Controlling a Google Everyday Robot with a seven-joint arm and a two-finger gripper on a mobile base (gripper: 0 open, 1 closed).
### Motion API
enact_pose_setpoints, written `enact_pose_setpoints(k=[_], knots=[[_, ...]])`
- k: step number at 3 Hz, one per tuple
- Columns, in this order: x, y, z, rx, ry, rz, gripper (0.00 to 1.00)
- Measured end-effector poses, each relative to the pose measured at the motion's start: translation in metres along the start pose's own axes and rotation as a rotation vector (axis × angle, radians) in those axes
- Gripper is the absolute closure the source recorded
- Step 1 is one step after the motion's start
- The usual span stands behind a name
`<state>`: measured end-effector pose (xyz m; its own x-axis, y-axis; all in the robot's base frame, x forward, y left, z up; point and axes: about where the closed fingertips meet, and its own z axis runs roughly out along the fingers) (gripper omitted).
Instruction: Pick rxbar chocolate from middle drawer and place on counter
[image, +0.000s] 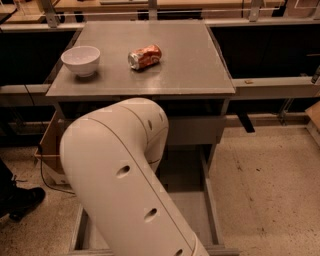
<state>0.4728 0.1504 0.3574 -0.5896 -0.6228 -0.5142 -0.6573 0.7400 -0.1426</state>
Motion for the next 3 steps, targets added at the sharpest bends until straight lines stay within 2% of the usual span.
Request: enact_pose_setpoints(k=[1, 2, 3], knots=[[-0.003, -0.005, -0.004, 0.016, -0.015, 0.006, 1.0], [-0.013, -0.023, -0.02, 0.036, -0.044, 0.007, 1.0], [-0.033, -0.056, -0.05, 0.066, -0.1, 0.019, 1.0]])
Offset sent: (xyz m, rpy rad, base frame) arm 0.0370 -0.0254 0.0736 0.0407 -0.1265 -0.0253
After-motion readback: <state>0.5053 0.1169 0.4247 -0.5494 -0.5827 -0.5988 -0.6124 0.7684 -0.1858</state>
